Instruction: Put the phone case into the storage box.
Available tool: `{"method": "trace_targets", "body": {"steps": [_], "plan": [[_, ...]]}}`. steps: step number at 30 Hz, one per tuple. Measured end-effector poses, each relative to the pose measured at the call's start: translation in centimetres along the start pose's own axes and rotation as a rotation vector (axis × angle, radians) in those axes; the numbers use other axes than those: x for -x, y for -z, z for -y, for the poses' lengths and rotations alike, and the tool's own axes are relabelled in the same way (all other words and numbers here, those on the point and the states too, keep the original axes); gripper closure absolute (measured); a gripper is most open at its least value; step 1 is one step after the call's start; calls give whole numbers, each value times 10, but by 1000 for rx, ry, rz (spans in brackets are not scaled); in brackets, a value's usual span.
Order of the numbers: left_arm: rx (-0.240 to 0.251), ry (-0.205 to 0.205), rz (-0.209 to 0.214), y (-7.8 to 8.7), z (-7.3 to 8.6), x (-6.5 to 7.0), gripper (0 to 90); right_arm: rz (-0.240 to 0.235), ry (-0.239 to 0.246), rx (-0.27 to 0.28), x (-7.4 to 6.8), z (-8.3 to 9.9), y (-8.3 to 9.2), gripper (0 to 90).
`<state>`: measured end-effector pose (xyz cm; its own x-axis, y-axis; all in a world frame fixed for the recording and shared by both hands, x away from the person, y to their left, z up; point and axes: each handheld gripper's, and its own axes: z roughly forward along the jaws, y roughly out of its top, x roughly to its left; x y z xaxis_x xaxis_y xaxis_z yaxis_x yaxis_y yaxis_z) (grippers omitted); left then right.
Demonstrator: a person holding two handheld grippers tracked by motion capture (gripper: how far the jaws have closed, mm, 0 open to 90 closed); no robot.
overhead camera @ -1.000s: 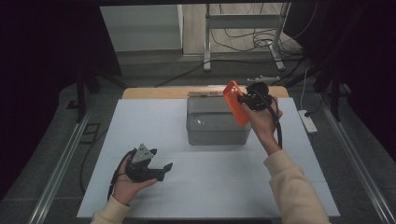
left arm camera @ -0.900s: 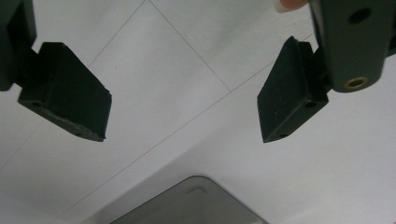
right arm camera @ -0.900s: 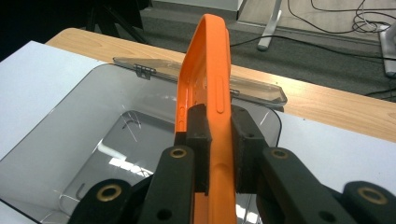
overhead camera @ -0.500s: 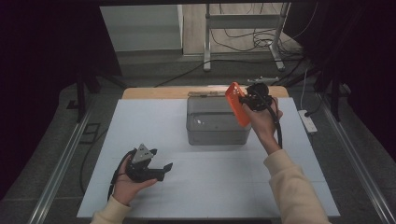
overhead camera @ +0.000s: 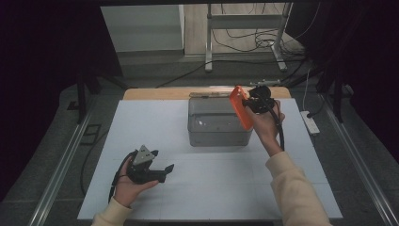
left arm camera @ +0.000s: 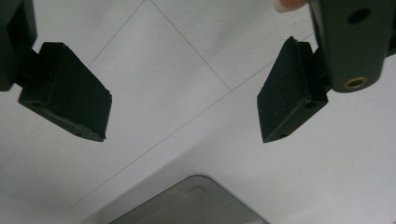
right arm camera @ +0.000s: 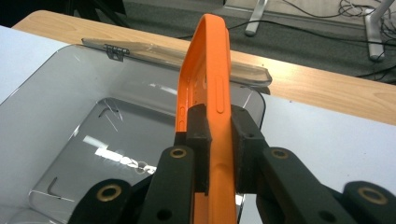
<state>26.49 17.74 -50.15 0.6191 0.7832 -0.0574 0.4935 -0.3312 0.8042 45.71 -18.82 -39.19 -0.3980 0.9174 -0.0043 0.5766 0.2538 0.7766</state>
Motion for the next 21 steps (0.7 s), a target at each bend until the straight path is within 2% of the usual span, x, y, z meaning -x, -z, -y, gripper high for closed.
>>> {"method": "trace_targets", "body": {"steps": [5,15,21], "plan": [[-1,-2,-1,0,0,0,179,7,6,-4,-1,1,-2,795],[1,-12,11,-1,-2,2,181,23,-19,-12,0,7,-7,795],[0,-18,23,-3,-3,2,181,52,-12,-14,-5,8,-8,795]]}}
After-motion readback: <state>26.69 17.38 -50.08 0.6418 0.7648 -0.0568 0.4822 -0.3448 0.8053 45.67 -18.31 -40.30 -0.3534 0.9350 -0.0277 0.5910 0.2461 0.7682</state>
